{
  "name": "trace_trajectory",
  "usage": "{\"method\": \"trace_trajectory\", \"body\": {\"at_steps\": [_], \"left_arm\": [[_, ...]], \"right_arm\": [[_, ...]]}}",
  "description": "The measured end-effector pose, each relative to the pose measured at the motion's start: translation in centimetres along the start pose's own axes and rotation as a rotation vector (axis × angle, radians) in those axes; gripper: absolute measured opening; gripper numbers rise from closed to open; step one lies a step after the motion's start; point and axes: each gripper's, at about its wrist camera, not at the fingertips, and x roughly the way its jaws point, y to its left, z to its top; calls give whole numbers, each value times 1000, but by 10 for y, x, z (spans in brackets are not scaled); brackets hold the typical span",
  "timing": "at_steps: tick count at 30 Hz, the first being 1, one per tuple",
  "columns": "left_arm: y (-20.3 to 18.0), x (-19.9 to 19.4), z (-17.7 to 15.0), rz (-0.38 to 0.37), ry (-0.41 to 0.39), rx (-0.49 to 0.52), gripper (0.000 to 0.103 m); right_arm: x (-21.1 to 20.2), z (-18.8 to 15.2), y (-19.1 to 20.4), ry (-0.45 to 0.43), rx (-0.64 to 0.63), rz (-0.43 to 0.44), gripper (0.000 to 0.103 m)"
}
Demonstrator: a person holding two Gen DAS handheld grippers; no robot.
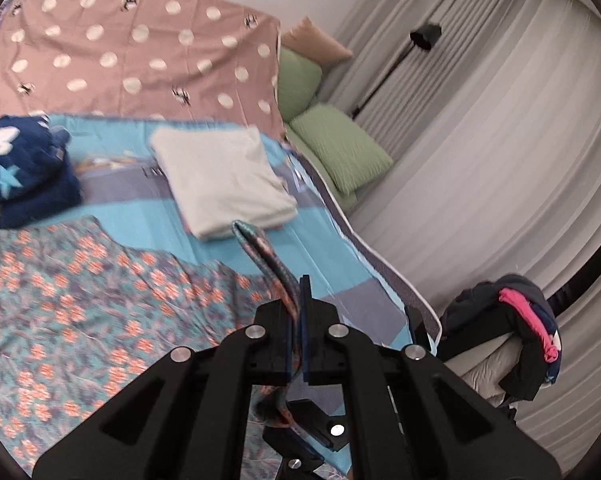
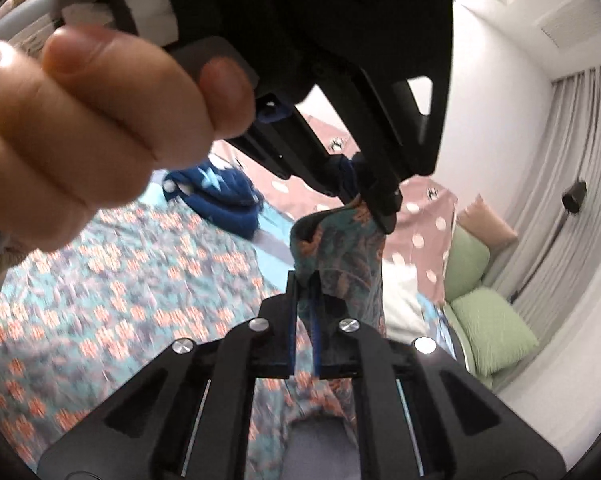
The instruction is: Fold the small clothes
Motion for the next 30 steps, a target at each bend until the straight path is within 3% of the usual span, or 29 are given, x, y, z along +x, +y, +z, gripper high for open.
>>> {"method": "trace_trajectory", "body": {"at_steps": [5, 12, 23, 30], "left_arm": [[28, -54, 10, 33, -94, -29, 2], [74, -115, 2, 86, -190, -74, 3], [154, -138, -24, 164, -143, -138, 2], [203, -151, -50, 182, -119, -251, 2]], "right_arm": [[0, 40, 26, -79, -51, 43, 5], [3, 76, 74, -126, -104, 120, 5], [21, 92, 147, -69, -141, 275, 6], [33, 90, 184, -20, -162, 352, 6]]}}
